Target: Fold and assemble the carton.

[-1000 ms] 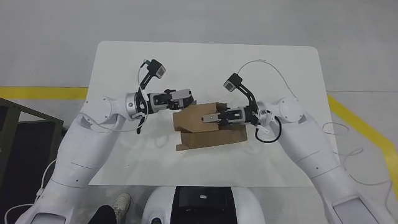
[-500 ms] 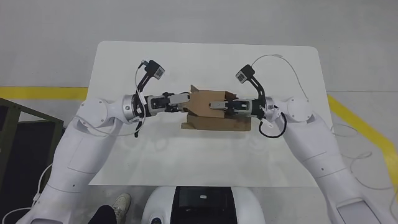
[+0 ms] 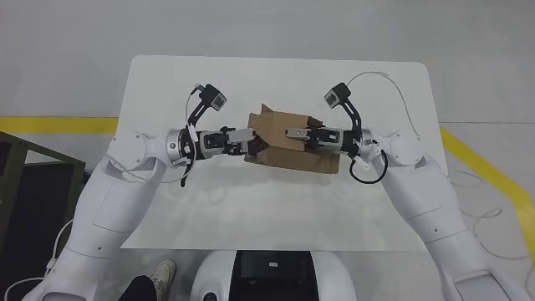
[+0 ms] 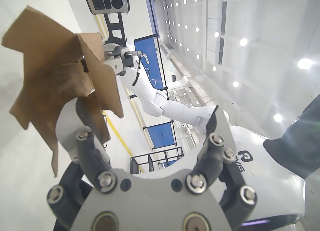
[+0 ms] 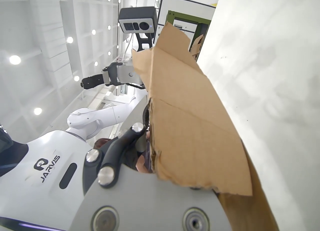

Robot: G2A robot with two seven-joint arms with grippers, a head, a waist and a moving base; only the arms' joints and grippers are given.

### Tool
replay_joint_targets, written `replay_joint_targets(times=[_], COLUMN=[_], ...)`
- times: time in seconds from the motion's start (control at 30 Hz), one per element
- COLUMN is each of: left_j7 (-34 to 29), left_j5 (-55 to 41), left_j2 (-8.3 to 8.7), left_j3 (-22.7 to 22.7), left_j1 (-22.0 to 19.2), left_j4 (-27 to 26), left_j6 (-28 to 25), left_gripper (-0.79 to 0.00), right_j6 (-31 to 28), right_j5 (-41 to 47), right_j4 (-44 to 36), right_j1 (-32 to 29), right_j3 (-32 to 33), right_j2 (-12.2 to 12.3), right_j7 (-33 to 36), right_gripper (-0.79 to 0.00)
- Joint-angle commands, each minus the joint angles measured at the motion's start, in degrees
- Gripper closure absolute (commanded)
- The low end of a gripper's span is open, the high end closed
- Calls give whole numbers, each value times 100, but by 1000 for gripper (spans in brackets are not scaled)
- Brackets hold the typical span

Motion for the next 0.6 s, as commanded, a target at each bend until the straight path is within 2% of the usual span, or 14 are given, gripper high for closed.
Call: replay_joint_targets(times=[0.0, 0.57], left_j7=[-27, -172], left_j5=[-5, 74], left_j2=[2, -32], left_j3=[2, 312], left_j1=[7, -37], left_j4=[-29, -99], left_j6=[13, 160], left_gripper=[-785, -785], right_j6=[-1, 61], right_j5=[-36, -38], right_j4=[-19, -168], right_j1=[-30, -187], right_j3=[25, 99], right_j2=[-1, -19], right_j7=[-163, -597], right_gripper=[0, 0])
